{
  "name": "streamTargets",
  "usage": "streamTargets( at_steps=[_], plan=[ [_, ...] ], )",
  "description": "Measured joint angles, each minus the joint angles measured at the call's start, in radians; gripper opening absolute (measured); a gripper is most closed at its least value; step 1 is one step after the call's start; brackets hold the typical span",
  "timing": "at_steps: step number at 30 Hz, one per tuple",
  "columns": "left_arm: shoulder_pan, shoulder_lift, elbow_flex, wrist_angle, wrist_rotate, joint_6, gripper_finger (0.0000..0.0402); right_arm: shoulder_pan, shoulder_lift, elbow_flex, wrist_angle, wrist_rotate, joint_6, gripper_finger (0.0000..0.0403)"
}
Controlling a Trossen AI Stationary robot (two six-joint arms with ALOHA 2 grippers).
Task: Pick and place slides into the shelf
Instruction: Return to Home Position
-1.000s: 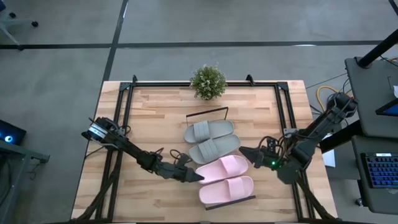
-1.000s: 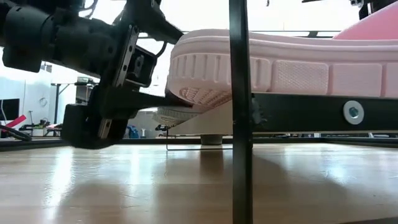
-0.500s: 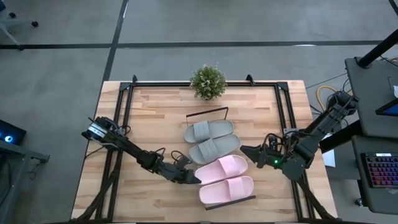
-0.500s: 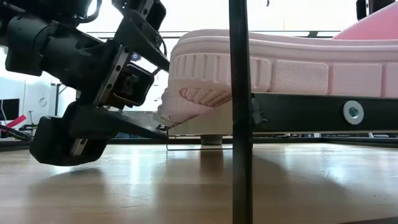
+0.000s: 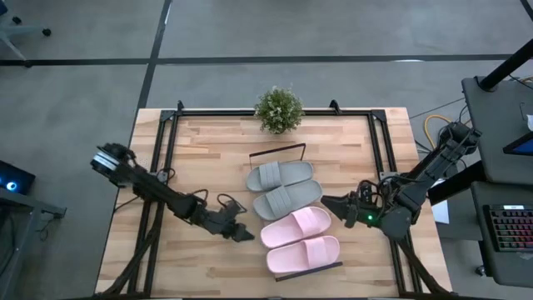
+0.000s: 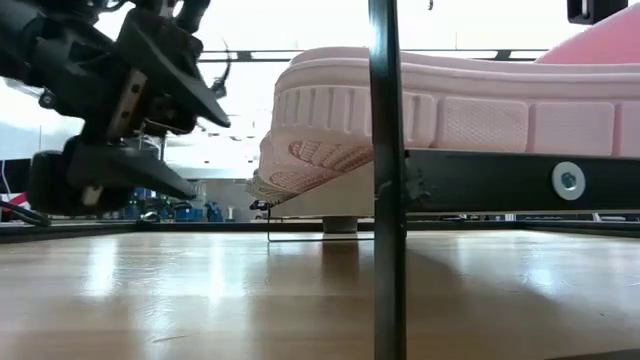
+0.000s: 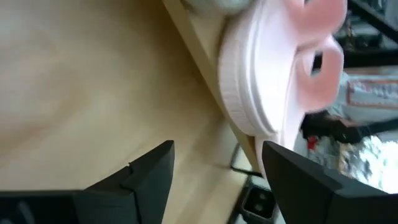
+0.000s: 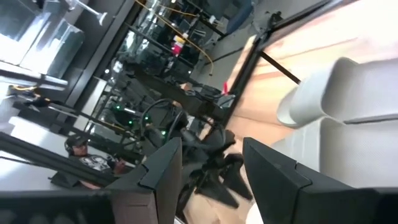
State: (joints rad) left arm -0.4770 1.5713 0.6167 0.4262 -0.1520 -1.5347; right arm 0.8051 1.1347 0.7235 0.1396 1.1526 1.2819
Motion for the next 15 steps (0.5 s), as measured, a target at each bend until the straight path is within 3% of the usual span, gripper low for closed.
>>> streamTargets(
  at_steps=[7,15],
  plan=[
    [0.002,-0.202,-0.098,-0.081,-0.116,0.034,0.0228,0.000,-0.004,-0.001,0.134,0.000,-0.172,0.0162],
    [0.006,-0.396,-0.122,-0.077,-0.297,0.264,0.0228,0.000,-0.043,-0.039,0.326,-0.004,-0.379,0.0160]
  ],
)
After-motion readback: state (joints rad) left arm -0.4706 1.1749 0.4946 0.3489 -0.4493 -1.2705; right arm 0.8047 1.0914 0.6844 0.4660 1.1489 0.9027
